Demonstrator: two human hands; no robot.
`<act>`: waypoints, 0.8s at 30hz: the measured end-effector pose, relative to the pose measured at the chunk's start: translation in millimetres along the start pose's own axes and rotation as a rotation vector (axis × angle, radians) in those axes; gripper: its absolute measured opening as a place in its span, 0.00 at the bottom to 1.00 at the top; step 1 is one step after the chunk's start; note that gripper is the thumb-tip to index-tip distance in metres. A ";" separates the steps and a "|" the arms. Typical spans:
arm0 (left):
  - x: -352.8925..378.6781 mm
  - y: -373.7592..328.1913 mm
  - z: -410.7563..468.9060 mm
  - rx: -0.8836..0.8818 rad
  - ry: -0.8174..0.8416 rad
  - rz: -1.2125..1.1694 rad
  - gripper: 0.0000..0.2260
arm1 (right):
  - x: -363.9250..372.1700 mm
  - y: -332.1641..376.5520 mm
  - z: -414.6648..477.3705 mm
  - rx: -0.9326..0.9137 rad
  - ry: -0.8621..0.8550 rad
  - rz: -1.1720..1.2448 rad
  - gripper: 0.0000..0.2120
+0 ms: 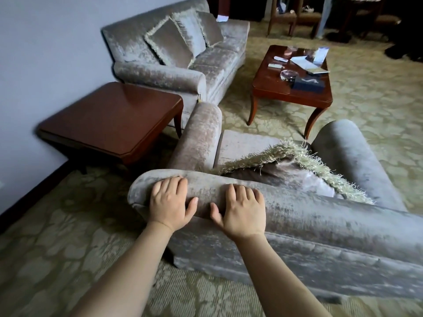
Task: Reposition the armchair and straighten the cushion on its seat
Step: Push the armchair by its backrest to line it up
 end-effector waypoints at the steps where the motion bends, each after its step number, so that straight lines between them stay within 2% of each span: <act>1: 0.9 1.2 1.2 0.002 -0.010 0.008 0.24 | 1.1 -0.3 0.5 0.000 -0.001 0.005 0.28; 6: 2.7 0.7 0.7 0.044 -0.015 -0.002 0.24 | 4.0 0.1 0.9 0.000 0.010 -0.019 0.30; 12: -2.3 10.0 -0.9 0.113 0.010 -0.137 0.23 | 9.0 28.5 0.0 0.164 0.108 -0.046 0.35; 14: -0.1 21.0 -5.4 0.195 -0.015 -0.112 0.24 | 11.6 38.8 1.0 0.224 0.065 -0.022 0.33; 16: 1.5 31.6 -6.0 0.198 -0.053 -0.104 0.25 | 10.2 39.4 0.8 0.255 -0.019 0.029 0.29; 18: 3.6 36.7 -2.9 0.173 -0.104 -0.125 0.24 | 9.2 39.0 2.8 0.238 -0.117 0.058 0.26; 24: 7.2 37.0 2.1 0.250 -0.158 -0.062 0.26 | 11.7 45.0 8.3 0.191 -0.216 0.034 0.23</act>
Point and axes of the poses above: each hand's wrist, its own z-axis towards the middle knuckle, its own x-axis out of the palm, y = z × x, the point moved 8 cm from there along z, towards the middle knuckle, and after that the axes turned 10 degrees about x, right-handed, at the moved point
